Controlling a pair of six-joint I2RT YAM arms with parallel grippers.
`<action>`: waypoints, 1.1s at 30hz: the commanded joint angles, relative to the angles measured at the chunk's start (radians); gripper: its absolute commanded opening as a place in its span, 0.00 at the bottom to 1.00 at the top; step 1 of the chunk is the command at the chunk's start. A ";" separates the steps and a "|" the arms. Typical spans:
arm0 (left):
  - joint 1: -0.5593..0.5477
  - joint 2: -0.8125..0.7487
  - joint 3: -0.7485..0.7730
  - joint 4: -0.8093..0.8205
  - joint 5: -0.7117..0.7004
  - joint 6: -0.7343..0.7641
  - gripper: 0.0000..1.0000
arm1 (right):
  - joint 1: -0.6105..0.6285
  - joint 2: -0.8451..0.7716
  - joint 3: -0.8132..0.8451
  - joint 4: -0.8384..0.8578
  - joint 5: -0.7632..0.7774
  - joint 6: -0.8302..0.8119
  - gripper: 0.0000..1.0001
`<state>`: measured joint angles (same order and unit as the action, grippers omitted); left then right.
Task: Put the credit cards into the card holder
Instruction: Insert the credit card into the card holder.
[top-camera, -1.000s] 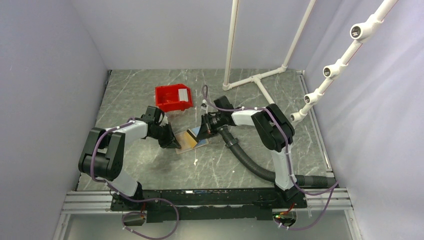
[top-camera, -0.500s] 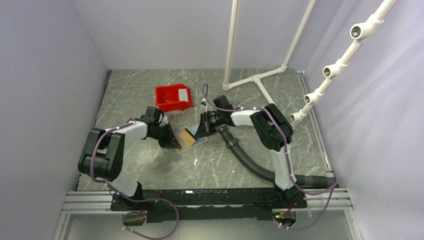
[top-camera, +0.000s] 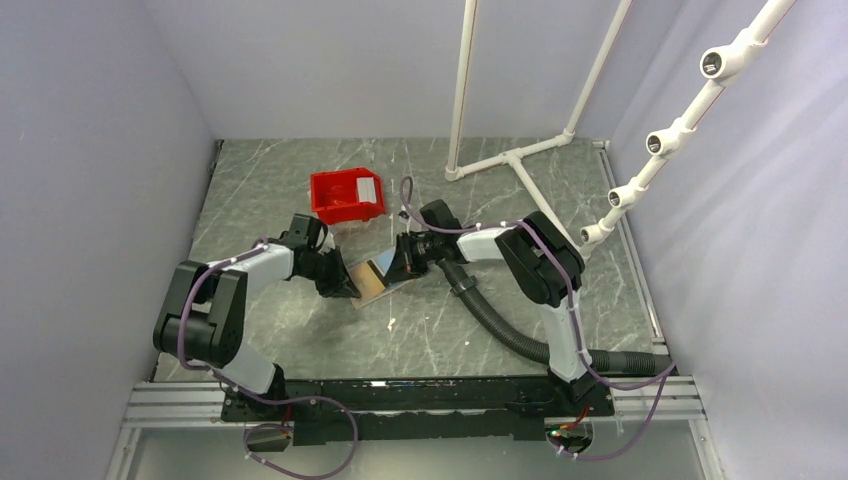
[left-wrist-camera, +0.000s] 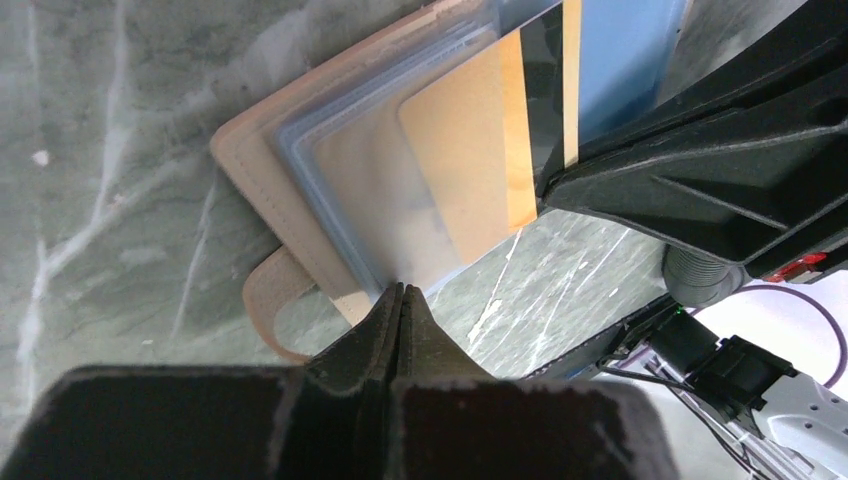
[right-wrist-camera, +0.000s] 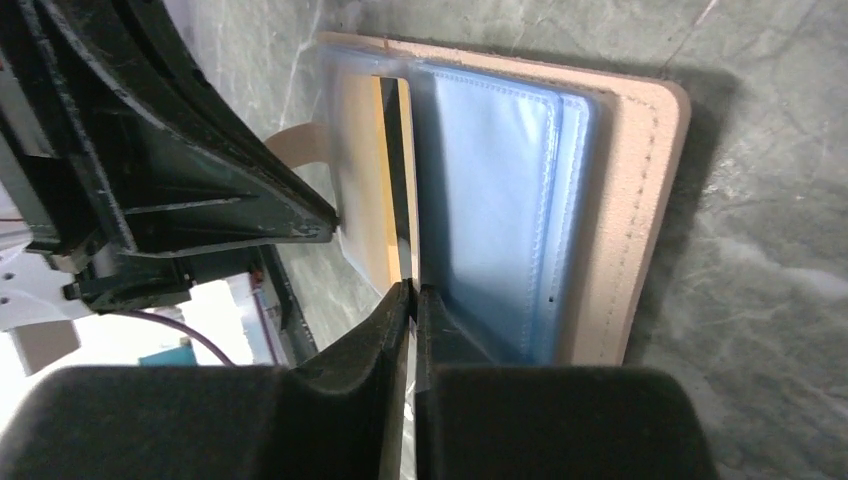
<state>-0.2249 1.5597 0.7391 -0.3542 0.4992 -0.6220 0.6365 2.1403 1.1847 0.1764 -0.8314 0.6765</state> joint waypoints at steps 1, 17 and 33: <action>-0.001 -0.093 0.019 -0.073 -0.066 0.008 0.07 | 0.015 -0.074 0.060 -0.180 0.144 -0.170 0.11; 0.025 -0.092 0.030 -0.163 -0.217 0.029 0.00 | 0.029 -0.033 0.220 -0.375 0.203 -0.360 0.30; -0.005 -0.012 -0.051 -0.035 -0.212 -0.019 0.00 | 0.152 -0.006 0.247 -0.243 0.160 -0.188 0.17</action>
<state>-0.2054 1.5269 0.7311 -0.4484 0.3420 -0.6300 0.7525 2.1727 1.4593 -0.1829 -0.6373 0.3920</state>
